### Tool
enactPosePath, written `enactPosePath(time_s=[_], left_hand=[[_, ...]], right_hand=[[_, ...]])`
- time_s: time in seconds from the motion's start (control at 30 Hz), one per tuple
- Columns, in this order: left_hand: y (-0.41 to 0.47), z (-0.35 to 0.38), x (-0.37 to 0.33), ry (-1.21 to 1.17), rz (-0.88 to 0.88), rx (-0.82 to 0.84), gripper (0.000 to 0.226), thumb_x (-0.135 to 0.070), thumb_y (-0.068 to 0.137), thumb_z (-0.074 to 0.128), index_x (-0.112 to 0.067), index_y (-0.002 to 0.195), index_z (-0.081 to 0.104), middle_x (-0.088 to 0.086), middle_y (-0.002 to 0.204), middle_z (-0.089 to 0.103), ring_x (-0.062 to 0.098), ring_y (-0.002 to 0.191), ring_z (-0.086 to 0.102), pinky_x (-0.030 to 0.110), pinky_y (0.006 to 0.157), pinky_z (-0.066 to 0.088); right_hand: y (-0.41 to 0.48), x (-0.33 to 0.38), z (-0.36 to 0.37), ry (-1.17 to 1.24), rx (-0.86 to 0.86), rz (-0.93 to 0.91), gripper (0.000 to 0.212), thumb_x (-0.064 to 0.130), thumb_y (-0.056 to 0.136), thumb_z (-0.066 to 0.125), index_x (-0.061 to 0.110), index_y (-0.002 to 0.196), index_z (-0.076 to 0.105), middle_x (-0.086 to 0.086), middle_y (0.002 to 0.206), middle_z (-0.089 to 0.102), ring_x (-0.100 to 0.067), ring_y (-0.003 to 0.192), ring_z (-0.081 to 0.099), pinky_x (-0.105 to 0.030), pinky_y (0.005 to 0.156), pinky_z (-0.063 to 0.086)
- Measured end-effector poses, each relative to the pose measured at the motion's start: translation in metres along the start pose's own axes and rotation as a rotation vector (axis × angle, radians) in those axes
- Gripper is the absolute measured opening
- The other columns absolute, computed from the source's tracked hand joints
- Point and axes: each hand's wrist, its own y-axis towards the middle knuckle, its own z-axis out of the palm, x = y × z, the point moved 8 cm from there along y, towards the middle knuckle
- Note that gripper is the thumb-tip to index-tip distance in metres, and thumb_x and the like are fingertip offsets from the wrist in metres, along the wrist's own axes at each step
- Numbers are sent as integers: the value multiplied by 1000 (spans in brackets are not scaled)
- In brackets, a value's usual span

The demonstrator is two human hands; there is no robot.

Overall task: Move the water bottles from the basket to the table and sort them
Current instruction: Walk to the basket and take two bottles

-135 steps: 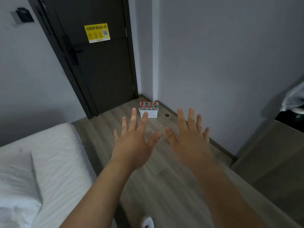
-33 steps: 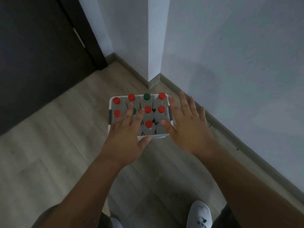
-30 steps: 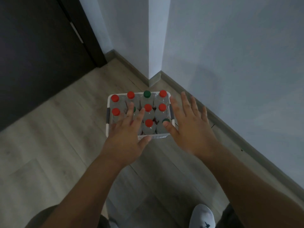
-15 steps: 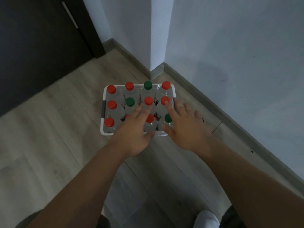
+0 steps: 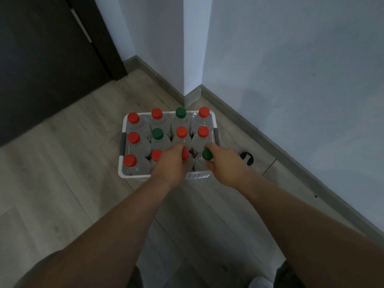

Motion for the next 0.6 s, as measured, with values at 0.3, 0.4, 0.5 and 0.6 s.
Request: enactPosePath(time_s=[0.3,0.4,0.5,0.6], left_hand=[[-4,-5,0,-7,-8,-55,10,-12,94,67,-17,95,58,0,96,65,18,91,63,28,78,46],[-9,-14,-9,5,36,-54,9,-18,95,68,-19,101,61,-1,100,67,15,95,64,31,84,51],[-14,-31,-18,7,91,-80,14,-24,95,68,-24,107,61,-6,102,67,13,96,62,36,88,53],[-19,-51,-23,-68,101,-110,15,-26,94,70,-30,103,59,-14,98,61,9,96,60,35,88,52]], right_hand=[[7,6,3,-39,19,19,17,25,104,56,18,118,50,-4,101,62,-18,86,63,-42,81,58],[5,8,-4,-42,17,-1,16,24,104,56,21,118,48,-1,99,63,-15,82,63,-38,78,58],[2,13,-18,42,-7,-30,19,24,103,58,22,120,50,2,99,65,-11,84,62,-33,78,54],[-3,22,-36,134,-68,-65,23,26,101,63,21,121,55,3,106,66,-11,91,62,-32,84,54]])
